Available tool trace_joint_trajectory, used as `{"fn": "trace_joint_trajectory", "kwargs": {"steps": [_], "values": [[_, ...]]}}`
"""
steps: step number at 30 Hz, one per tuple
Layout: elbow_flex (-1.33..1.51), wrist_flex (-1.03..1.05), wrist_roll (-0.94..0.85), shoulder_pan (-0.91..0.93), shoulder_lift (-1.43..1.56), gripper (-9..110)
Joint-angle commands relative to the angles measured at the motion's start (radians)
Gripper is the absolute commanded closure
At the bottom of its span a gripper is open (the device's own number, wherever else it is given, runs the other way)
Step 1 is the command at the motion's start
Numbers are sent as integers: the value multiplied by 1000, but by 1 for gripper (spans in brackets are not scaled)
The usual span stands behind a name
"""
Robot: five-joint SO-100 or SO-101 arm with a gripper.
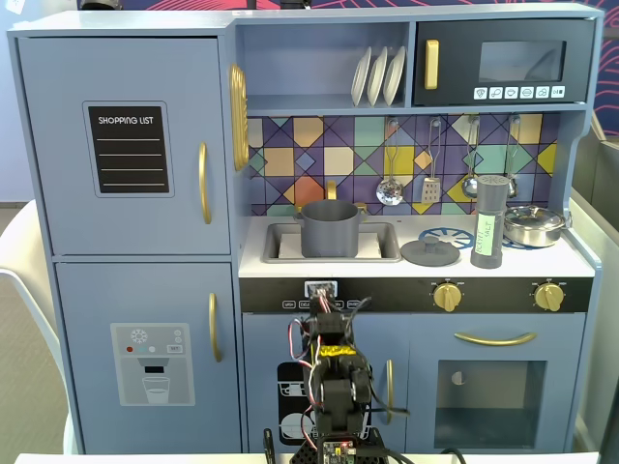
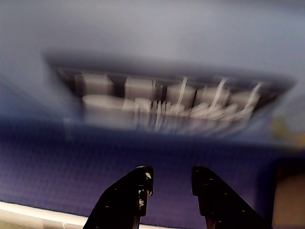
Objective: Put salt in the gray recipient
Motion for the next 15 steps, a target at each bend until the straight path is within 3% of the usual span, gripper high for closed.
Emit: {"fn": "trace_joint_trajectory", "kwargs": {"steps": [1,4,15], "values": [[8,195,29,-46,67,101],[8,357,-3,-38,103,101],[8,367,-55,23,103,100]]}}
